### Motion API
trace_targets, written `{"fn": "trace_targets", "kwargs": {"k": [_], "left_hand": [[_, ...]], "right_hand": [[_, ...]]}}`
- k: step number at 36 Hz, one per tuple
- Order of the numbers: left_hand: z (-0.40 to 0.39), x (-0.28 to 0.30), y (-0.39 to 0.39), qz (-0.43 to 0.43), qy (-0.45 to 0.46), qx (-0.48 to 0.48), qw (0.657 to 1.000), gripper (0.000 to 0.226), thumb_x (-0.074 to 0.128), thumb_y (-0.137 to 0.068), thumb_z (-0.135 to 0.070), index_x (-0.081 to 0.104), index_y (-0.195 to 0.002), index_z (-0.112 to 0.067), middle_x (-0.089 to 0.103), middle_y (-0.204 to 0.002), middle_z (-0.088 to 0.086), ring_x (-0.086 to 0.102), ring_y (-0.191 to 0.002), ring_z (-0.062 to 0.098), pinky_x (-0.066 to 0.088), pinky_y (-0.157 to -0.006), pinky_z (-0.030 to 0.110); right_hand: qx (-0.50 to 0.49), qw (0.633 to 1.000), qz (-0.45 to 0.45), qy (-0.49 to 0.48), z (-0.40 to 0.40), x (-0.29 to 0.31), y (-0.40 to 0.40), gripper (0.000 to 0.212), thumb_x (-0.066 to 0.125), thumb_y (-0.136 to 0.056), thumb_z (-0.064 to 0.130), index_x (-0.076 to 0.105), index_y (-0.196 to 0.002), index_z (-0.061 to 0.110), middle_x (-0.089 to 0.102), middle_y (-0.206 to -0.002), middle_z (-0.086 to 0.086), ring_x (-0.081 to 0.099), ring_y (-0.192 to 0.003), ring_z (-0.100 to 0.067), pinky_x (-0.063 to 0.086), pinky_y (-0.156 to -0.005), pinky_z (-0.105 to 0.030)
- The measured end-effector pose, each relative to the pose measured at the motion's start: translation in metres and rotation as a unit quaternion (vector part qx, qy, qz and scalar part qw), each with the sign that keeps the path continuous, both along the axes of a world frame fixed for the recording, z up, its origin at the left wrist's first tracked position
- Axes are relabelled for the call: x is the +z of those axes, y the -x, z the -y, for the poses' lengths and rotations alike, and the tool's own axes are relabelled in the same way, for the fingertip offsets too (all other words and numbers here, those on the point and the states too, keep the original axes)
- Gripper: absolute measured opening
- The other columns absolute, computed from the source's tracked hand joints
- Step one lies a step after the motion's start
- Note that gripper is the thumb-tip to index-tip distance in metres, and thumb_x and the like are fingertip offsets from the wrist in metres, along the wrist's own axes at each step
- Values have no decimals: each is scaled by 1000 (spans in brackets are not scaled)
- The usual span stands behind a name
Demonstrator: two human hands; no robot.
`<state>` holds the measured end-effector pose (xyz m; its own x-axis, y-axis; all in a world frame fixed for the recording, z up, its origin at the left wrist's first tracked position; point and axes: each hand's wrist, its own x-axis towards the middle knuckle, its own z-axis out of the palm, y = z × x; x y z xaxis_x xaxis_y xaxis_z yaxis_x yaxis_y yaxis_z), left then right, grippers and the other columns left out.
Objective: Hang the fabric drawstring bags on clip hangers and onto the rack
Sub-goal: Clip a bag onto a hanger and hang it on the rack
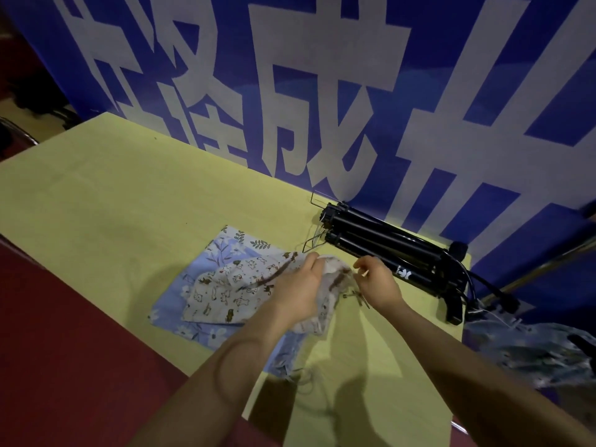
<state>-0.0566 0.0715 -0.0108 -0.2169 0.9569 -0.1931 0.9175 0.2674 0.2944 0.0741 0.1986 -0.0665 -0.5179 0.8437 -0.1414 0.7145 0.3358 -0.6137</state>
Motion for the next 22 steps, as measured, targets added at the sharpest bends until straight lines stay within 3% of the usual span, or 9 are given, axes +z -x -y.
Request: {"fn": "trace_targets", "kwargs": {"k": [2,4,7,10,13,17,22], "left_hand": [[-5,-4,-2,17,-20,36,999,63,61,-80,-4,35,-138,-11,35,-136,4,53,-103,21,47,-78,29],[-10,-6,-4,14,-59,76,995,44,60,-87,-18,46,-129,-11,45,-127,3,50,-108,19,42,-90,29],[-16,-11,-8,-5,-111,99,989,31,52,-91,-9,54,-122,-9,51,-123,5,56,-98,19,44,-81,28],[-21,-14,-10,0,-98,80,992,55,44,-85,8,43,-137,-10,44,-133,7,59,-93,24,46,-72,32],[-23,-17,-14,8,-64,58,996,68,45,-83,8,28,-145,-13,29,-147,5,58,-100,28,49,-70,36],[-22,-22,-17,29,-47,59,997,75,47,-84,6,17,-150,-14,20,-152,3,58,-91,28,38,-57,32],[-17,-18,-13,71,-42,61,995,79,47,-82,8,17,-150,-17,20,-152,-2,60,-89,23,42,-56,30]], "right_hand": [[-32,998,42,21,0,-14,-10,19,54,-89,11,59,-107,9,57,-116,-11,56,-101,-27,49,-80,-36],[-47,995,71,44,1,-27,-18,20,52,-87,7,59,-106,6,56,-116,-14,56,-104,-31,49,-83,-38],[-69,991,93,63,4,-38,-25,25,56,-88,9,57,-112,5,54,-118,-13,55,-106,-31,48,-85,-38],[-71,991,96,63,4,-44,-26,25,58,-89,13,57,-112,4,53,-118,-15,54,-107,-31,49,-88,-41],[-72,991,102,49,3,-48,-23,18,54,-91,14,61,-104,4,53,-114,-16,56,-101,-32,50,-84,-42],[-57,991,114,40,3,-50,-22,22,46,-95,15,59,-105,0,52,-112,-17,56,-99,-34,50,-84,-42],[-62,995,-13,77,9,-40,-28,11,47,-96,19,52,-94,9,63,-93,-12,60,-84,-30,51,-74,-43]]}}
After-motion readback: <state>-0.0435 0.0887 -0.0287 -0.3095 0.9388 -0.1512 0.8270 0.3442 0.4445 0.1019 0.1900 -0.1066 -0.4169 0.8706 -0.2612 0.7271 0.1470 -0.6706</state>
